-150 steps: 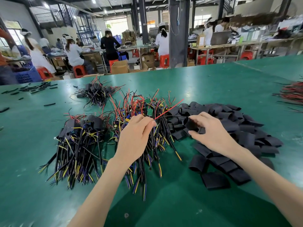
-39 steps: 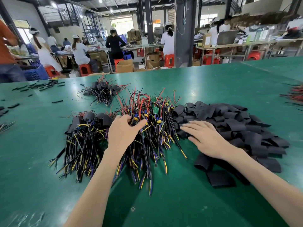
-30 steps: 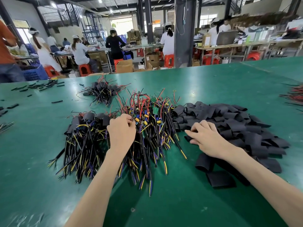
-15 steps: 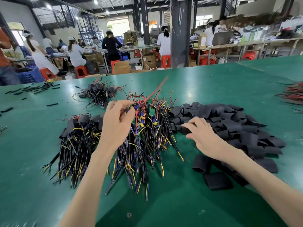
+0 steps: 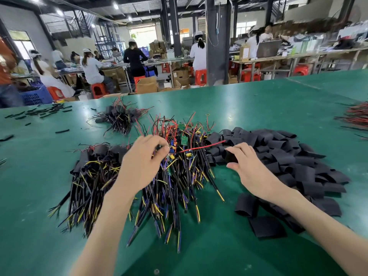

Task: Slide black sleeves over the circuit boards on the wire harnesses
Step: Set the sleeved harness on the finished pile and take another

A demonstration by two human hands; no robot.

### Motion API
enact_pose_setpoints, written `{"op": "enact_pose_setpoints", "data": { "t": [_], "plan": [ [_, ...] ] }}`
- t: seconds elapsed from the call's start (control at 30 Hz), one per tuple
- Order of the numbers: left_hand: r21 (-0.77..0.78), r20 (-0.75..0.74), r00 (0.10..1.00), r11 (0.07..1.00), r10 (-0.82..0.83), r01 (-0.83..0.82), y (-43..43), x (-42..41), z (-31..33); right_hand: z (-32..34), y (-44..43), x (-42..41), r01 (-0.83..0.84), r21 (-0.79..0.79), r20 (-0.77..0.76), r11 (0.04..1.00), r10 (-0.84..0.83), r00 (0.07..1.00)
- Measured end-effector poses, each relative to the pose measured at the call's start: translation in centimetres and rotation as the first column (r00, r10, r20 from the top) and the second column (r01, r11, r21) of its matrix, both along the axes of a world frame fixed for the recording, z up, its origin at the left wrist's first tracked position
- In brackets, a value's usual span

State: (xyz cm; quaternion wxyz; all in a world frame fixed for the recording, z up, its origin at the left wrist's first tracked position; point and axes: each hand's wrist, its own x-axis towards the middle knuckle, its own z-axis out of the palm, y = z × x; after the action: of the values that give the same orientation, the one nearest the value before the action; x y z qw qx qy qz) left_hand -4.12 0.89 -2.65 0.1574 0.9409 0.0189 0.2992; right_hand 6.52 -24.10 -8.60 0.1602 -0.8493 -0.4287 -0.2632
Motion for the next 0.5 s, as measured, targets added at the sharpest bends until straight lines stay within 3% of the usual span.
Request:
{"op": "enact_pose_setpoints", "data": {
  "t": [0.13, 0.33, 0.5],
  "plan": [
    [-0.055, -0.047, 0.998, 0.998, -0.037, 0.034, 0.2, 0.6, -1.6, -0.4, -0.2, 0.1, 0.073, 0.019, -0.122, 0.997, -0.07, 0.99],
    [-0.055, -0.022, 0.998, 0.996, -0.067, 0.066, 0.1, 0.5, -1.6, 0.2, -0.6, 0.0, 0.101, 0.054, -0.285, 0.993, -0.082, 0.955],
    [-0.155, 0.01, 0.994, 0.982, -0.106, 0.107, -0.3, 0.6, -1.6, 0.8, -0.5, -0.2, 0.101, 0.09, -0.391, 0.991, -0.058, 0.918]
  ]
}}
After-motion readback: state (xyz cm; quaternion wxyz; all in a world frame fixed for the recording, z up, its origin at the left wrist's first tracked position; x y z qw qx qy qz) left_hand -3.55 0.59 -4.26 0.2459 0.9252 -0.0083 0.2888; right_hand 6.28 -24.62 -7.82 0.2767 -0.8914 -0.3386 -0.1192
